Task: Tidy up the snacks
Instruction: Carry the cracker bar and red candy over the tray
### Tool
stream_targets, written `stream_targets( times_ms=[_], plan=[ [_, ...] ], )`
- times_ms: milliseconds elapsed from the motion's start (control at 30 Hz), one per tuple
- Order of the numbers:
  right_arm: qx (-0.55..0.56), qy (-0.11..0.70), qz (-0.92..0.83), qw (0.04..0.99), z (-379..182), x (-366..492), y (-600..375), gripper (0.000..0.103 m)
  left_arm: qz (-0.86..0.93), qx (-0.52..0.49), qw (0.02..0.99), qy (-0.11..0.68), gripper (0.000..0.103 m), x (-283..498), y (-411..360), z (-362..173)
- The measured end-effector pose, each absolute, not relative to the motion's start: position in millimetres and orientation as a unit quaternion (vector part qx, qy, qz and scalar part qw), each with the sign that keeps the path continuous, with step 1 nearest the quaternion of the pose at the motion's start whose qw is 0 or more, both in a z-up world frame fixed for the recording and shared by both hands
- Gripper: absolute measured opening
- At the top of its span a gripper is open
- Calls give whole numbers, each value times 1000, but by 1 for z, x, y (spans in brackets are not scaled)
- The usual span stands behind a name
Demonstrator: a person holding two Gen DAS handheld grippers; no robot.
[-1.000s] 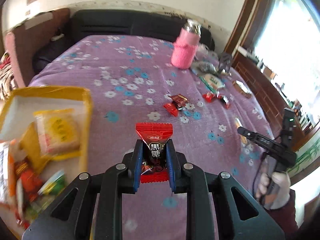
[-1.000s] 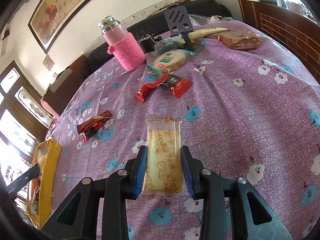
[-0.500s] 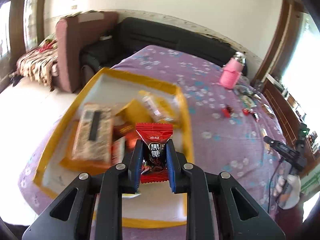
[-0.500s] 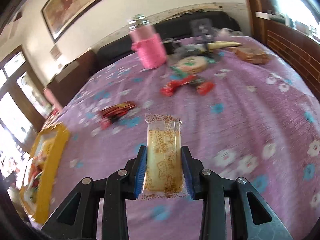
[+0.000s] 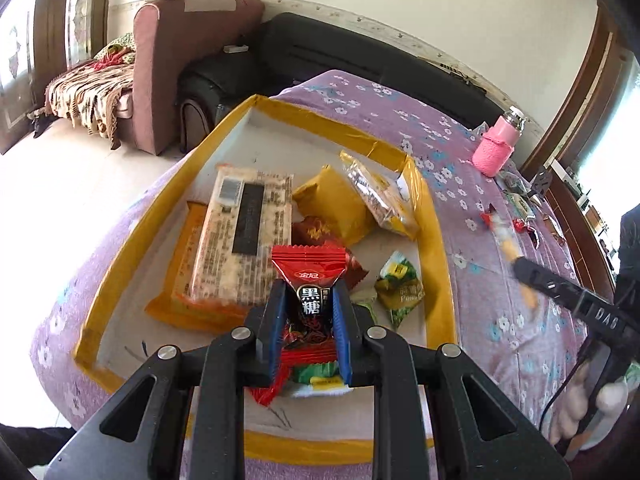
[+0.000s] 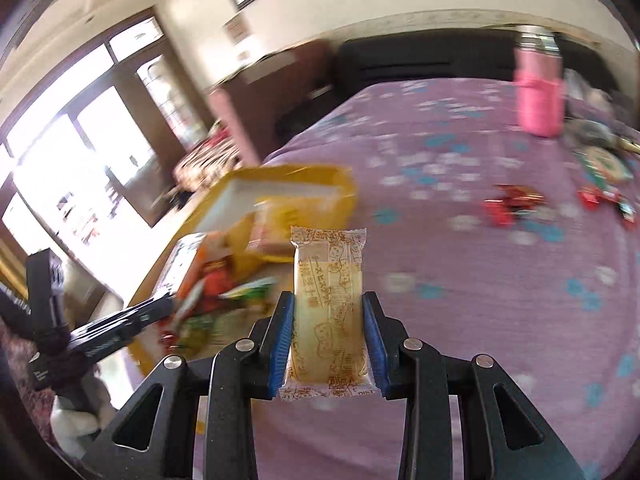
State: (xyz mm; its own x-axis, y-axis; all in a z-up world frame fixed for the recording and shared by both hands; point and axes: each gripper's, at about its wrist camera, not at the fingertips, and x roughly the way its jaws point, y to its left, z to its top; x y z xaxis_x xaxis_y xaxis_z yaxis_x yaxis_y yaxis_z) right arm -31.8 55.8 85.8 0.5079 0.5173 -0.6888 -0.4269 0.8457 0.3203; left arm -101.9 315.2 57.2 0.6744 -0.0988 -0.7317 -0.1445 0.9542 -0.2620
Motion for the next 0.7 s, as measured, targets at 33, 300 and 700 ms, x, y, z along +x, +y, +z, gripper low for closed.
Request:
stream_targets(
  times_ms=[33,300,700],
  plan=[
    [47,419,282,862,86,-30,72,34,10,-151,903,403,19,-98,316,59],
    [21,448,313,837,75,-3,145,34,13,-151,888,435,20,-23,333,68],
    [-13,462,314,829,51,15,194,38,48,-173,861,476,38,46,356,44]
  ],
)
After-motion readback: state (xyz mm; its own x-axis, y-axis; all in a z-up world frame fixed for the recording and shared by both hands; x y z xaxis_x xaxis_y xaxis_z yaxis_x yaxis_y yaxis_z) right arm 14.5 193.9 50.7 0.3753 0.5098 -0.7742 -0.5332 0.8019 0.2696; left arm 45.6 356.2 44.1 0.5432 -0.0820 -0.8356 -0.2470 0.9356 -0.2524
